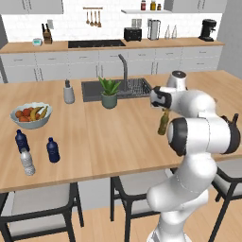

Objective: Move the plastic bottles in the middle to the plastics group, and the glass bottles in the middle to the glass group.

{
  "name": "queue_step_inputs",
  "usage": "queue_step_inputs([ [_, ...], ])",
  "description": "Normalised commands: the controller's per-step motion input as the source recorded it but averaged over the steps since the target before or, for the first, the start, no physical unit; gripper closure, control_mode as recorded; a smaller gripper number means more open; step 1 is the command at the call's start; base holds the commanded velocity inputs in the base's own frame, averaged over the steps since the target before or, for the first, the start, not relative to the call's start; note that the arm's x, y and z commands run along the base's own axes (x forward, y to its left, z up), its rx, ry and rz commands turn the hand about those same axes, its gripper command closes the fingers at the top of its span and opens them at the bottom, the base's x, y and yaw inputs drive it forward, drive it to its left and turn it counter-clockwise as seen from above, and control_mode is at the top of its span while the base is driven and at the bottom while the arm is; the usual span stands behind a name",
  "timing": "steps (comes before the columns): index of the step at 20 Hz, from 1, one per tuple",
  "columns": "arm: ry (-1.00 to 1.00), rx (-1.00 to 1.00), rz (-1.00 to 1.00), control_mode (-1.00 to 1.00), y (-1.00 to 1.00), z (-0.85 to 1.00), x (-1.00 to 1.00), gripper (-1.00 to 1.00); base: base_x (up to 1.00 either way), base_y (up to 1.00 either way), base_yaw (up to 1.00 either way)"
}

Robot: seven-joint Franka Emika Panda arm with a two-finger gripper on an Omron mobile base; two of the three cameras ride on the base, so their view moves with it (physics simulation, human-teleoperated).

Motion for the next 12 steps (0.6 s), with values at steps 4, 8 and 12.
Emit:
queue_step_inputs([
  [4,0.00,-0.07,0.00,-1.00,-0.34,0.07,-0.42,1.00,0.00,0.00,0.00],
  [8,-0.01,-0.15,0.00,-1.00,-0.60,0.00,-0.39,1.00,0.00,0.00,0.00],
  [12,0.00,-0.14,0.00,-1.00,-0.63,0.00,-0.30,1.00,0.00,0.00,0.00],
])
